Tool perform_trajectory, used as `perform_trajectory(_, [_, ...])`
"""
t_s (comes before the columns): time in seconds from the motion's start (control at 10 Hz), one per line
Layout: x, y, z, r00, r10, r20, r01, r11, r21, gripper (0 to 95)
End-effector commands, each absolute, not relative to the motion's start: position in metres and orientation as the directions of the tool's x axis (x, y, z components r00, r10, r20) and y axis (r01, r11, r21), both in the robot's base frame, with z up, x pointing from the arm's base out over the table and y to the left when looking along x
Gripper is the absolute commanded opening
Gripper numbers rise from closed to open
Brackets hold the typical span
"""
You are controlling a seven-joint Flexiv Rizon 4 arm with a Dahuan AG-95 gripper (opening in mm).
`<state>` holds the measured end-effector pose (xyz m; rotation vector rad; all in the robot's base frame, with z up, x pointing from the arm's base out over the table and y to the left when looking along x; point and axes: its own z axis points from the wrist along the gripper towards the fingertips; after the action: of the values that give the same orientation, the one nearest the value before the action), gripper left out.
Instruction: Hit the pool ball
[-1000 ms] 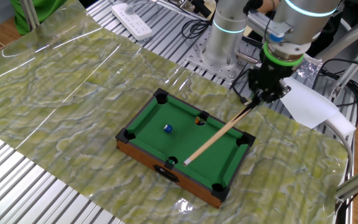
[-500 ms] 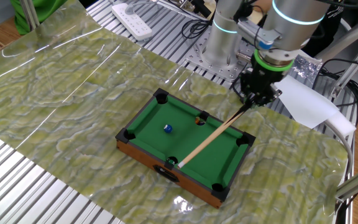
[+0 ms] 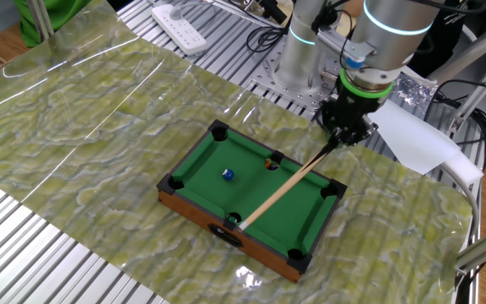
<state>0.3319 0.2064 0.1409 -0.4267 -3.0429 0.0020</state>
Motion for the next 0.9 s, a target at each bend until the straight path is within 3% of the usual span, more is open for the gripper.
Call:
perform_trajectory(0.1, [0.334,0.203,0.139,-0.960,0.272,0.061,0.272,0.962,-0.009,0.0])
perform_trajectory(0.9, [0.338,0.206,0.129,-0.961,0.273,0.042,0.272,0.962,-0.020,0.0])
